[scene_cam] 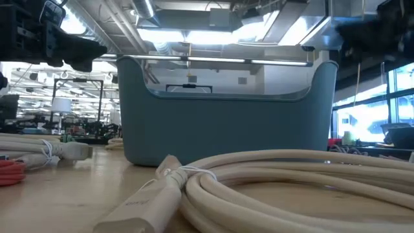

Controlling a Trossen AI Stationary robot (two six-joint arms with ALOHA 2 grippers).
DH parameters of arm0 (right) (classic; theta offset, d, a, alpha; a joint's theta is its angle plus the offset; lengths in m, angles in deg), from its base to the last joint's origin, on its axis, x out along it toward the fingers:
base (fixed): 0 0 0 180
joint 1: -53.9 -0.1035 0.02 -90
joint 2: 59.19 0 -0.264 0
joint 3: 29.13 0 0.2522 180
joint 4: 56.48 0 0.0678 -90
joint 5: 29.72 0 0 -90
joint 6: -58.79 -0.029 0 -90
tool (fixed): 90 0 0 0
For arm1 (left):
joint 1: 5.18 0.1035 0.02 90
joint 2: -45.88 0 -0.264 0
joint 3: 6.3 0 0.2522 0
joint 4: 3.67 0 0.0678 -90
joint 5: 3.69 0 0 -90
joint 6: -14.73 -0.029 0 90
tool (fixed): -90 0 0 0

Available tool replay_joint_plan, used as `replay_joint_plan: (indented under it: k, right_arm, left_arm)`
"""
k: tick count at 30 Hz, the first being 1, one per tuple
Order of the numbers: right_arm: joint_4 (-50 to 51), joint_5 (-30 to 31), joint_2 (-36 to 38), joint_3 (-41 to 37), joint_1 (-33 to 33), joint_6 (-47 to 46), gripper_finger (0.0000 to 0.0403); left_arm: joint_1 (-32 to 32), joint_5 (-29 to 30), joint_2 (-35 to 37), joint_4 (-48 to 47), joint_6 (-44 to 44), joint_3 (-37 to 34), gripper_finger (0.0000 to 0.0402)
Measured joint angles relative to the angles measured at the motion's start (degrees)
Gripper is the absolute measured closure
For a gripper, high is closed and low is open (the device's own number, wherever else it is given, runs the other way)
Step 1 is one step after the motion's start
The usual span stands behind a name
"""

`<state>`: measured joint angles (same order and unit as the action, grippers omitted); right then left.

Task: Pick & Place USB Port
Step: Put the white charger cable into the transparent bin

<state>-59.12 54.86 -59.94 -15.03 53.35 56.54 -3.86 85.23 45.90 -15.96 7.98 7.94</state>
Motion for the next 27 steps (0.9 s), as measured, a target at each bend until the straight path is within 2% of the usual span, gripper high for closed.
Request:
replay_joint_plan:
  k: [3, 6, 9, 12, 15, 18, 20, 24, 27]
  right_arm:
    - [-10.0, 4.4, 0.0, 1.4, 0.0, -7.3, 0.0373]
    - [-16.3, 11.7, -0.1, 6.7, 0.0, -10.8, 0.0373]
    - [-15.9, 19.2, -1.8, 14.4, 0.0, -6.9, 0.0373]
    - [-14.4, 22.2, -6.9, 24.9, 0.0, 3.4, 0.0373]
    - [-8.8, 22.3, -16.1, 35.4, 0.0, 15.3, 0.0373]
    - [-2.3, 23.2, -26.7, 45.4, 0.0, 22.4, 0.0373]
    - [2.8, 28.5, -33.8, 51.1, 0.0, 25.5, 0.0373]
    - [15.6, 44.2, -44.9, 61.8, 0.0, 27.9, 0.0373]
    - [30.0, 46.5, -50.8, 69.8, 0.7, 21.3, 0.0375]
  left_arm:
    - [0.0, 0.0, 0.0, 0.0, 0.0, 0.0, 0.0282]
    - [0.0, 0.0, 0.0, 0.0, 0.0, 0.0, 0.0281]
    - [0.2, 0.1, 0.0, 0.1, -1.6, 0.0, 0.0284]
    - [0.3, 0.2, 0.0, 0.7, -3.5, 0.0, 0.0288]
    - [0.3, 1.2, 0.0, 1.0, -5.0, 0.0, 0.0290]
    - [0.3, 1.2, 0.0, 1.4, -4.2, 0.0, 0.0290]
    - [0.3, 1.1, 0.0, 1.4, -3.3, 0.0, 0.0289]
    - [0.3, 1.4, 0.0, 2.9, -2.2, 0.0, 0.0287]
    - [0.3, 0.9, 0.0, 7.0, 1.9, 0.0, 0.0286]
